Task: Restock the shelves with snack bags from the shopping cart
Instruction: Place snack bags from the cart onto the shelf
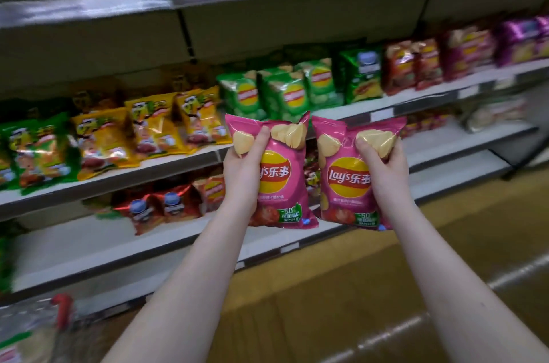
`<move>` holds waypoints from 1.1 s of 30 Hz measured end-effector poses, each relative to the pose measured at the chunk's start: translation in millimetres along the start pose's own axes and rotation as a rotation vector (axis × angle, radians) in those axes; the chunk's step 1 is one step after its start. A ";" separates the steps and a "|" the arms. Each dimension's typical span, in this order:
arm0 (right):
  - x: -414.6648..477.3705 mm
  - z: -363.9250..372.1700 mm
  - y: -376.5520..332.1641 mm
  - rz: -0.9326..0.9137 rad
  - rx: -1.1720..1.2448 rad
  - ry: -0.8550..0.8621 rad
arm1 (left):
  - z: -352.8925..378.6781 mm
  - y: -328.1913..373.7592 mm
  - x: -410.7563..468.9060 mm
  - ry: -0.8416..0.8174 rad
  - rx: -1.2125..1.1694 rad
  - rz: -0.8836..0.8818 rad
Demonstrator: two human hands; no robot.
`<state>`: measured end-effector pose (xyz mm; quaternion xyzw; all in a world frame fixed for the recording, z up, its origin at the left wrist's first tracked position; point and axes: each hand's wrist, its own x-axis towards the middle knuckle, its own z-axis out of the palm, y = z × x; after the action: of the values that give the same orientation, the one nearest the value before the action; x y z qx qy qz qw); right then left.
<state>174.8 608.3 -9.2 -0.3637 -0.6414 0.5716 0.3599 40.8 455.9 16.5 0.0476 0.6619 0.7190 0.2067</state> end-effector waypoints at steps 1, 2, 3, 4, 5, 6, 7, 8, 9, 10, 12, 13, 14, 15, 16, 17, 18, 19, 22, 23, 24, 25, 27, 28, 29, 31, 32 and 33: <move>7.5 -16.9 2.5 0.008 0.007 0.006 | 19.7 -3.4 -1.8 -0.015 0.004 -0.006; 16.5 -39.1 5.6 0.018 0.012 0.014 | 45.1 -7.2 -5.5 -0.034 0.012 -0.015; 23.0 -55.0 8.4 0.022 0.016 0.017 | 63.1 -11.0 -6.0 -0.050 0.010 -0.023; 31.4 -74.9 11.4 0.032 0.032 0.027 | 85.9 -15.4 -6.9 -0.069 0.021 -0.027; 37.6 -87.4 15.0 0.042 0.038 0.036 | 100.2 -18.5 -6.9 -0.080 0.023 -0.032; 45.0 -101.3 18.8 0.054 0.050 0.049 | 116.6 -22.7 -6.1 -0.098 0.036 -0.036; 54.7 -117.2 22.0 0.063 0.057 0.063 | 137.4 -26.7 -4.5 -0.119 0.046 -0.044; 63.4 -128.4 25.6 0.073 0.063 0.072 | 153.3 -30.7 -1.5 -0.133 0.057 -0.046; 71.9 -138.8 27.8 0.084 0.073 0.077 | 169.6 -33.6 1.6 -0.144 0.064 -0.046; 80.3 -147.7 29.9 0.094 0.084 0.078 | 183.8 -36.6 4.7 -0.157 0.065 -0.046; 102.4 -167.1 33.0 0.102 0.098 0.081 | 217.5 -42.6 14.8 -0.177 0.067 -0.063; 113.1 -174.0 33.8 0.103 0.096 0.079 | 231.0 -43.6 19.6 -0.179 0.069 -0.069; 126.3 -182.2 34.7 0.106 0.090 0.078 | 246.6 -45.0 25.6 -0.190 0.067 -0.071; 143.3 -191.6 36.4 0.104 0.090 0.078 | 265.8 -46.4 33.3 -0.200 0.066 -0.070; 162.9 -200.7 38.7 0.104 0.084 0.073 | 285.2 -48.5 42.8 -0.210 0.064 -0.067; 177.0 -205.7 39.4 0.102 0.081 0.068 | 298.1 -48.3 48.9 -0.220 0.066 -0.067; 192.7 -211.2 40.9 0.100 0.073 0.065 | 312.1 -49.6 56.6 -0.231 0.057 -0.067; 210.9 -217.3 42.1 0.091 0.062 0.068 | 329.5 -51.0 65.9 -0.238 0.052 -0.078; 262.7 -235.7 45.1 0.083 0.027 0.073 | 378.9 -50.7 92.5 -0.282 0.037 -0.139; 279.6 -242.5 46.1 0.081 0.015 0.072 | 395.5 -49.4 100.4 -0.306 0.029 -0.153; 291.6 -248.0 46.2 0.085 -0.002 0.067 | 406.7 -48.6 106.5 -0.326 0.034 -0.160; 306.4 -255.3 46.2 0.085 -0.012 0.063 | 420.8 -47.8 113.7 -0.344 0.039 -0.164; 332.0 -266.8 46.9 0.077 -0.032 0.049 | 442.7 -47.5 127.0 -0.374 0.041 -0.170; 340.6 -270.5 46.8 0.077 -0.035 0.044 | 448.7 -47.4 131.5 -0.393 0.041 -0.174; 353.8 -276.2 47.7 0.076 -0.032 0.043 | 460.0 -48.7 138.2 -0.407 0.033 -0.175; 375.3 -285.0 51.8 0.060 -0.025 0.031 | 477.5 -51.6 148.5 -0.404 0.030 -0.172; 384.0 -288.6 54.5 0.055 -0.025 0.022 | 484.7 -53.2 153.2 -0.389 0.029 -0.173; 396.0 -293.4 57.7 0.048 -0.017 0.010 | 495.4 -55.8 159.1 -0.367 0.023 -0.172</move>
<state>246.8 1099.1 -22.8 -0.3850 -0.6354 0.5730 0.3461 78.6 977.1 -11.3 0.1235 0.6229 0.6703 0.3841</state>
